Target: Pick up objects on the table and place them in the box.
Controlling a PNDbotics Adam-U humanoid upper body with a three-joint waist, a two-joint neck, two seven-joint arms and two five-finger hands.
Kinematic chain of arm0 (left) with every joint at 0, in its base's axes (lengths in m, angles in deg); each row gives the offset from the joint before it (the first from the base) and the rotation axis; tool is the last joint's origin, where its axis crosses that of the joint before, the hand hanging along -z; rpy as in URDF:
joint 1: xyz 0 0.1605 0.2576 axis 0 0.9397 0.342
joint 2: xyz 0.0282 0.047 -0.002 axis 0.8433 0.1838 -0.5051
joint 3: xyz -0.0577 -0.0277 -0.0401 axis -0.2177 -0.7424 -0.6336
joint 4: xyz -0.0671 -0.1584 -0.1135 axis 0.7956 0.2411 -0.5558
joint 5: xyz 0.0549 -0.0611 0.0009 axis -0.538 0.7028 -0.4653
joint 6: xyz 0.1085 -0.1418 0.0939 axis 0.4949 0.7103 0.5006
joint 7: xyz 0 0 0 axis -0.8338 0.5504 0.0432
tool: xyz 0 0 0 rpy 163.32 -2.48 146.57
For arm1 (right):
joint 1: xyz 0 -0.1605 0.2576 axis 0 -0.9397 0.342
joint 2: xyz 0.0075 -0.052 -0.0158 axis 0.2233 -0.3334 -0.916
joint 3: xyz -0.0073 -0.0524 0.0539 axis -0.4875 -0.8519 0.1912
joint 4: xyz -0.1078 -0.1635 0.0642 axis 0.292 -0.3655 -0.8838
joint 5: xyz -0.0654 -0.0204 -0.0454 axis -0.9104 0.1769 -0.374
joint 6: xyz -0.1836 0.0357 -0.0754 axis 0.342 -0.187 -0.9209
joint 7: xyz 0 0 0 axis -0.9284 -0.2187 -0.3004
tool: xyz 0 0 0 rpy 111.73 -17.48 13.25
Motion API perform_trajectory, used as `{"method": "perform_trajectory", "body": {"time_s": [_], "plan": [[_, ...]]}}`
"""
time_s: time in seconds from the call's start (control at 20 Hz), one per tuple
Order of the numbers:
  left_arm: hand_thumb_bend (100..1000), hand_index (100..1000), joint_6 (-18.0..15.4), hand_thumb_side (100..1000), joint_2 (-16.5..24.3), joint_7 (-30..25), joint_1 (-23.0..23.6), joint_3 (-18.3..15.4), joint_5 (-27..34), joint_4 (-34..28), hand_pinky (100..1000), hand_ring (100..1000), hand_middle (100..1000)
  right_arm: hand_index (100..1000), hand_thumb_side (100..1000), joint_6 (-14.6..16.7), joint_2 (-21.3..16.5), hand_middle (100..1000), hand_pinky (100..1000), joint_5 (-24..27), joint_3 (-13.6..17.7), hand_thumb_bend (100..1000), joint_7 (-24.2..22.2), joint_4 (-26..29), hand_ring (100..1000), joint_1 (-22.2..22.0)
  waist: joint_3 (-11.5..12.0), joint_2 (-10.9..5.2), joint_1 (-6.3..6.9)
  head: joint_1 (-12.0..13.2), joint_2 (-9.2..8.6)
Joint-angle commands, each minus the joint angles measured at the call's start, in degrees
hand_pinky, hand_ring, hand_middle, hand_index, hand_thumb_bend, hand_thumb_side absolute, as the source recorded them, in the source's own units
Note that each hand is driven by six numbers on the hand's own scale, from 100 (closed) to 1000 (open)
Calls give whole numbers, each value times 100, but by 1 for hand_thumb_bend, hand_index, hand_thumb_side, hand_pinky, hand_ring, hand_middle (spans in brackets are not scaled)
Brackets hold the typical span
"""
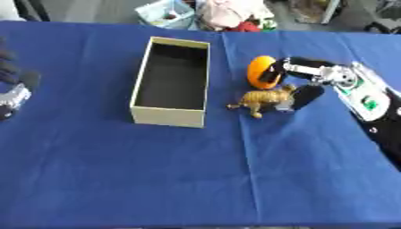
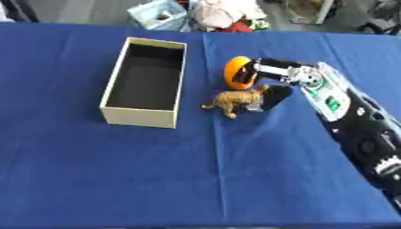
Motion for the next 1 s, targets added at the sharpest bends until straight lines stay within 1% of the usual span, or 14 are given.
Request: {"method": "perform_trajectory", "body": {"time_s": [0.05,0.2,0.4,0.55,0.7,0.75,0.9,1.0], "plan": [[479,801,-5,243,115,-19,-67,-25,16,-46,542,582,595,802,231,67,-84,726,739,-195,16,379,-32,-5,764,135,2,-96,15,-13,31],[479,801,-5,243,115,-21,-69,-24,16,-46,542,582,595,779,208,103,-67,678,730,-294,18,363,-51,-24,732,134,0,-97,16,-14,29],[478,801,-6,243,114,-23,-70,-24,15,-45,542,583,595,731,178,140,-56,585,711,-415,19,340,-29,-14,646,139,1,-98,16,-19,25],[478,801,-7,243,116,-22,-72,-26,16,-46,542,583,596,636,144,167,-51,484,675,-511,28,303,77,9,555,141,1,-98,17,-17,22],[479,801,-6,244,112,-22,-68,-26,17,-42,542,583,596,548,108,190,-45,404,636,-605,46,251,316,40,485,137,-2,-96,16,-17,20],[478,801,-6,244,111,-24,-67,-25,16,-41,542,583,596,517,100,200,-45,371,619,-637,45,215,406,45,461,135,-2,-95,15,-17,18],[478,801,-7,243,113,-19,-67,-31,18,-42,542,582,595,442,100,222,-49,291,567,-734,62,143,764,86,396,138,-5,-97,18,-13,14],[477,801,-6,244,115,-19,-65,-32,19,-41,542,583,596,425,100,225,-51,273,556,-765,80,133,1059,141,381,135,-7,-97,21,-14,9]]}}
